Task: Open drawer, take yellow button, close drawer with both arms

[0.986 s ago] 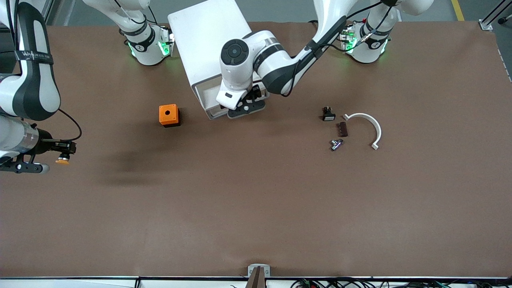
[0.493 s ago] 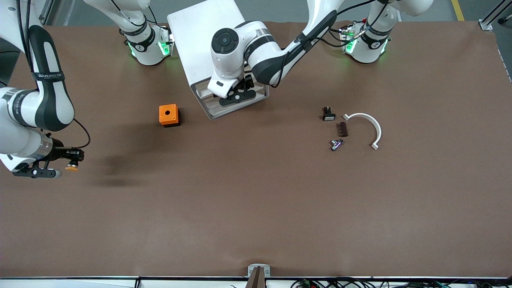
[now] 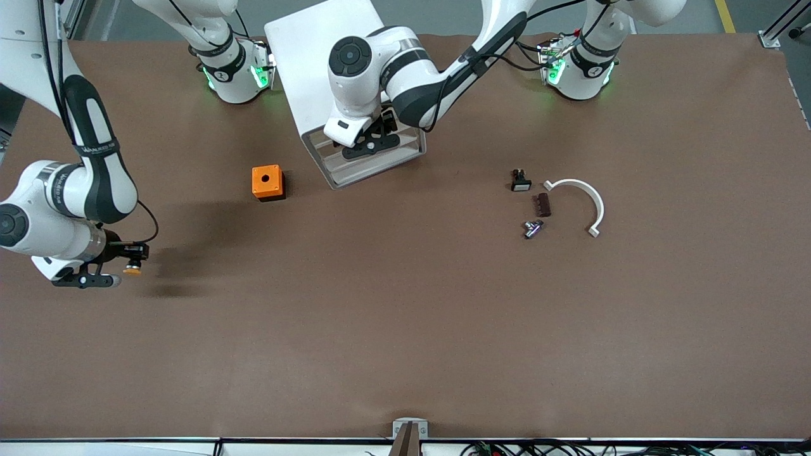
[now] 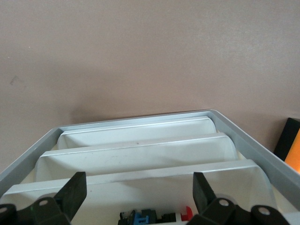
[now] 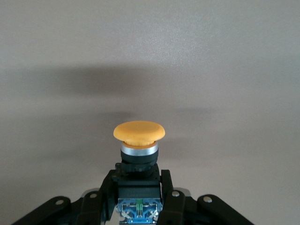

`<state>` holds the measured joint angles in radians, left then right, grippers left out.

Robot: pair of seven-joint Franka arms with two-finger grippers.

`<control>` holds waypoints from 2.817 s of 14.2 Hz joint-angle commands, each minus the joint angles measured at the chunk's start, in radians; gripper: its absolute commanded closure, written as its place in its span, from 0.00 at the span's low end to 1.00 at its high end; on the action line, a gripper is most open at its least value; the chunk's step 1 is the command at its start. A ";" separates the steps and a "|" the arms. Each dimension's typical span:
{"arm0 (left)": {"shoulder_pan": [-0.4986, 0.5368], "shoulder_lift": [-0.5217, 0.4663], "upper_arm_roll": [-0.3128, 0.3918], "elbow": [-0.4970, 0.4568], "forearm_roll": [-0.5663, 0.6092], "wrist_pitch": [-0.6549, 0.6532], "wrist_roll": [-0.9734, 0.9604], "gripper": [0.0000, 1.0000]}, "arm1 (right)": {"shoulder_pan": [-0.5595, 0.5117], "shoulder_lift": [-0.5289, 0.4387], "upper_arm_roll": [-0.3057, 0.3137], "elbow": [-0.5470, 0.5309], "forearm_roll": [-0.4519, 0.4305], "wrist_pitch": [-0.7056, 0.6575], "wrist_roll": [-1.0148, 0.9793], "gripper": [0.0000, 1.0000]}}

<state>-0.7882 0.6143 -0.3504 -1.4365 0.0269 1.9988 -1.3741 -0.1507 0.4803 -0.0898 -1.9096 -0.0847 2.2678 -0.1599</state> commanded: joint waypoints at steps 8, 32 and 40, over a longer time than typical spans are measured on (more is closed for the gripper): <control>0.203 -0.045 0.033 0.008 0.114 0.011 0.180 0.00 | -0.043 0.096 0.021 0.015 -0.012 0.070 0.005 0.78; 0.744 -0.454 0.117 -0.149 0.044 -0.196 1.113 0.00 | 0.088 -0.206 0.033 0.486 0.060 -0.648 0.115 0.00; 0.779 -0.676 0.192 -0.286 0.021 -0.196 1.182 0.00 | 0.080 -0.259 0.027 0.589 0.075 -0.830 0.114 0.00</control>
<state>-0.0207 0.0079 -0.1590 -1.6631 0.0680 1.7982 -0.2145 -0.0609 0.2552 -0.0623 -1.3282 -0.0244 1.4673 -0.0588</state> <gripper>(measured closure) 0.000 0.000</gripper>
